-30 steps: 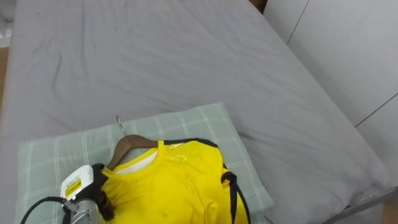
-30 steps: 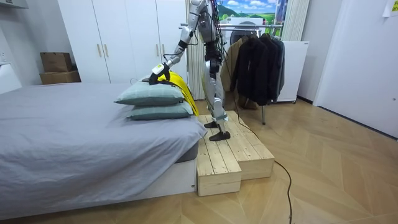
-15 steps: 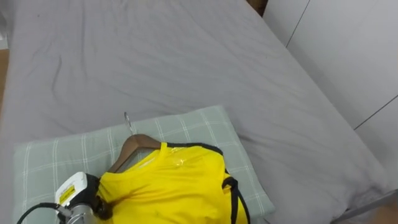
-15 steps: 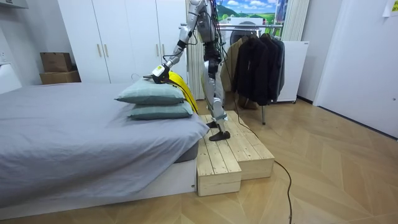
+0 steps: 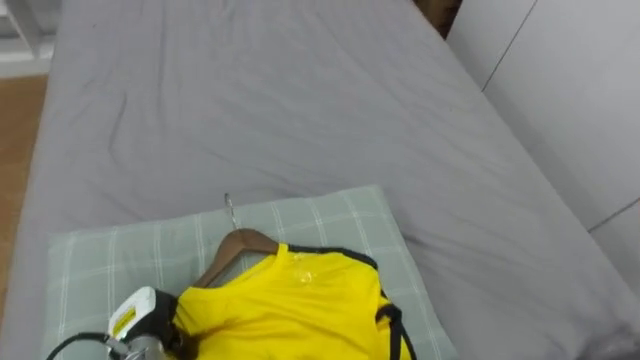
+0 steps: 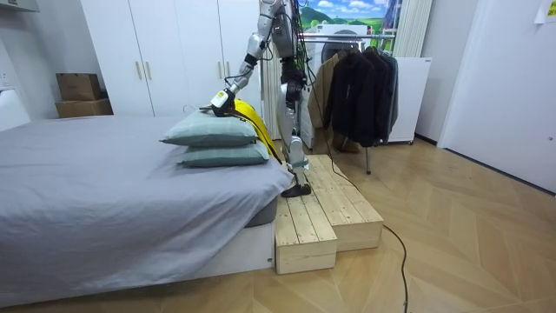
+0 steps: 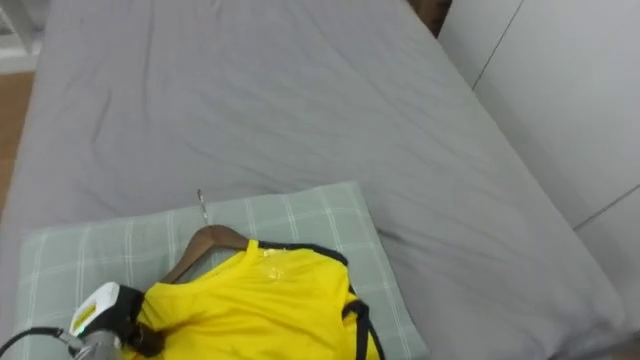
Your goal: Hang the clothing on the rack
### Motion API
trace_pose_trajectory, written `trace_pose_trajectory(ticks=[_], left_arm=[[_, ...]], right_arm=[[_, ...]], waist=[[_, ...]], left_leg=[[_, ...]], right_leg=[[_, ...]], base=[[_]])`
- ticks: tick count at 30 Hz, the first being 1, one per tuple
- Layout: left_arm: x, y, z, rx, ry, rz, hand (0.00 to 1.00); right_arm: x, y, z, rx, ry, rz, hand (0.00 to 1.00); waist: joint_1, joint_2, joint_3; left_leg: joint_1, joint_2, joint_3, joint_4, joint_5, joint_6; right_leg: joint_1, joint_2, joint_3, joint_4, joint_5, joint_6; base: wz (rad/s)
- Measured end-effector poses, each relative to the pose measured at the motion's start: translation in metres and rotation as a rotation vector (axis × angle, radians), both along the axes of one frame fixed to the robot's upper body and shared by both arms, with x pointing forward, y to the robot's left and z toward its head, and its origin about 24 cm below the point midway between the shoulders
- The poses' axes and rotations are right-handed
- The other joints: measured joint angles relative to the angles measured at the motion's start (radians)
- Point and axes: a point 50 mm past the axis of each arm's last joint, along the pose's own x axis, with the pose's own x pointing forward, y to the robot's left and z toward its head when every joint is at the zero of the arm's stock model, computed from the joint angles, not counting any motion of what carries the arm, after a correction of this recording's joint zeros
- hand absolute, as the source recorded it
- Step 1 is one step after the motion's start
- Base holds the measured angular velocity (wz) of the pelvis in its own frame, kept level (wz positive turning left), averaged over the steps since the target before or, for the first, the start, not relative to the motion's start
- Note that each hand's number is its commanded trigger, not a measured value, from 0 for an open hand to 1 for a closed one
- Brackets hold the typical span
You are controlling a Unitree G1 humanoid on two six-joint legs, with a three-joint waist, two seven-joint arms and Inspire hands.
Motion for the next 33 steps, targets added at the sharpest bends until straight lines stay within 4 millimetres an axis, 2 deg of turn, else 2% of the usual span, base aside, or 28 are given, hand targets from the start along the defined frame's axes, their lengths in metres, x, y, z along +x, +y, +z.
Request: trace_pose_trajectory(ticks=[3,11,15,17,24,27,33], left_arm=[[-0.001,0.002,0.001,0.013,-0.014,0.008,1.0],[0.002,0.001,0.003,0.027,-0.045,0.016,1.0],[0.004,0.0,0.005,0.031,-0.058,0.009,1.0],[0.005,0.0,0.006,0.037,-0.069,0.008,1.0],[0.006,-0.002,0.009,0.058,-0.14,0.009,1.0],[0.006,-0.003,0.011,0.054,-0.176,-0.001,1.0],[0.016,-0.009,0.029,0.125,-0.346,-0.032,1.0]], right_arm=[[0.001,0.001,0.0,0.014,-0.006,0.004,0.0],[-0.001,0.001,0.0,0.012,-0.003,-0.004,0.0],[-0.008,-0.001,-0.001,0.007,-0.006,-0.031,0.0],[-0.01,-0.002,-0.001,0.003,-0.01,-0.039,0.0],[-0.016,-0.006,0.0,-0.014,-0.024,-0.077,0.0],[-0.019,-0.007,0.0,-0.013,-0.019,-0.092,0.0],[-0.022,-0.008,-0.001,-0.02,-0.011,-0.101,0.0]], waist=[[-0.007,-0.008,0.0006],[-0.012,-0.006,-0.0019],[-0.01,0.01,-0.0153],[-0.01,0.019,-0.0182],[-0.008,0.047,-0.0176],[-0.011,0.052,-0.0167],[-0.007,0.055,-0.0163]], left_leg=[[0.0,0.001,0.011,-0.005,-0.004,-0.004],[0.002,-0.001,0.007,-0.002,-0.01,-0.002],[0.0,-0.002,0.002,0.003,-0.01,-0.002],[0.003,-0.002,0.0,0.005,-0.01,-0.002],[0.023,0.0,0.0,0.008,-0.01,-0.002],[0.03,-0.001,-0.018,0.012,-0.01,-0.002],[0.031,-0.003,-0.042,0.026,-0.011,-0.002]], right_leg=[[-0.009,0.004,-0.002,0.015,-0.018,-0.004],[-0.016,0.006,-0.015,0.045,-0.026,-0.002],[-0.015,0.006,-0.014,0.045,-0.026,-0.001],[-0.011,0.006,-0.014,0.045,-0.026,-0.001],[0.009,0.006,-0.017,0.047,-0.026,-0.002],[0.022,0.004,-0.028,0.047,-0.027,-0.003],[0.038,0.004,-0.039,0.046,-0.028,-0.003]], base=[[0.04],[0.05],[0.02],[0.0],[0.0],[0.11],[0.1]])
